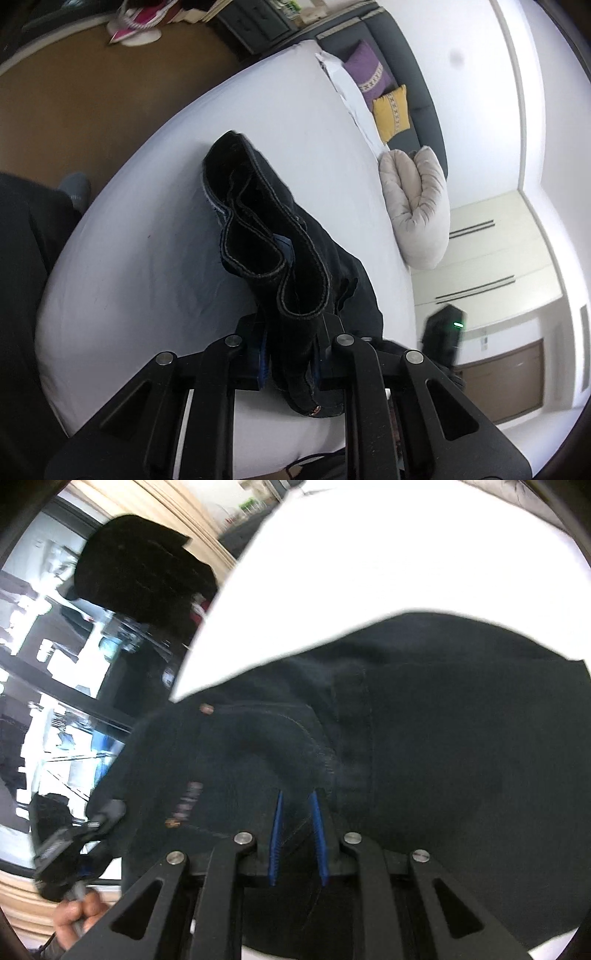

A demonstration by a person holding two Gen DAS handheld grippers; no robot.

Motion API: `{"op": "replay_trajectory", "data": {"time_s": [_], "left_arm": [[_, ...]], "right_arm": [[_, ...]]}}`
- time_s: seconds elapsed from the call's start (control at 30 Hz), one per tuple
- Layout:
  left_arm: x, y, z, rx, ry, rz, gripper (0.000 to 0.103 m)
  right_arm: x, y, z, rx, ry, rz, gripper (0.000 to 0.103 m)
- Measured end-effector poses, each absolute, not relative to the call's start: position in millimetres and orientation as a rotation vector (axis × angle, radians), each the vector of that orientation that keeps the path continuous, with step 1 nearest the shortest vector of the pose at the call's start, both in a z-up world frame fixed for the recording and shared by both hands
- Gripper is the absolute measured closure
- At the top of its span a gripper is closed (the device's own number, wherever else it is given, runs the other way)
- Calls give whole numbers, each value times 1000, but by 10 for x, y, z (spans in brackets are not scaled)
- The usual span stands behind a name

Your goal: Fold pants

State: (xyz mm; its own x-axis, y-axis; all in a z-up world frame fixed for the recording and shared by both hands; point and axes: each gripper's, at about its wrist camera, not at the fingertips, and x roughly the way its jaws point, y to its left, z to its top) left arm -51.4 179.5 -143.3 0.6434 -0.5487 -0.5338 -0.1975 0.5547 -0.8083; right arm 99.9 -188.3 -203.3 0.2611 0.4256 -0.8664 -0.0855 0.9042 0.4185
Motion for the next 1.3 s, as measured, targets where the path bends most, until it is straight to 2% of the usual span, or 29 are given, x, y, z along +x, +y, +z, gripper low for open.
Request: {"op": "replay_trajectory", "data": {"time_s": [0.07,0.23,0.3,0.37,0.43,0.63,0.83,1.1,1.2,1.27,1.3], "left_arm": [[-519,1723,-1329,-952,870,-251,88],[-411,1413,-1060,-840,848,-282,88],[-313,1264,-940,-773,837,-299,88],[-260,1047,-775,-663,823,-321,88],[-218,798,-627,-558,808,-345,88],[-221,-262,-445,-178,773,-464,88],[-236,-1101,-666,60,809,-551,88],[-250,-1489,-852,216,810,-548,88],[-311,-1553,-930,263,805,-551,88],[-357,-1564,-1021,293,798,-553,88],[-366,-1581,-1038,305,795,-554,88]], "right_arm": [[986,-1896,-2142,316,1256,342,94],[964,-1936,-2160,324,1231,363,94],[957,-1984,-2109,373,1224,394,82],[934,-2087,-1957,446,1183,430,55],[930,-2190,-1794,478,1124,459,40],[1126,-2608,-1683,809,1133,660,23],[1148,-2487,-1338,676,1133,745,17],[1112,-2006,-1199,330,1228,628,17],[1097,-1913,-1175,260,1215,616,31],[1111,-1929,-1197,233,1232,593,50],[1130,-1921,-1235,217,1248,578,54]]}}
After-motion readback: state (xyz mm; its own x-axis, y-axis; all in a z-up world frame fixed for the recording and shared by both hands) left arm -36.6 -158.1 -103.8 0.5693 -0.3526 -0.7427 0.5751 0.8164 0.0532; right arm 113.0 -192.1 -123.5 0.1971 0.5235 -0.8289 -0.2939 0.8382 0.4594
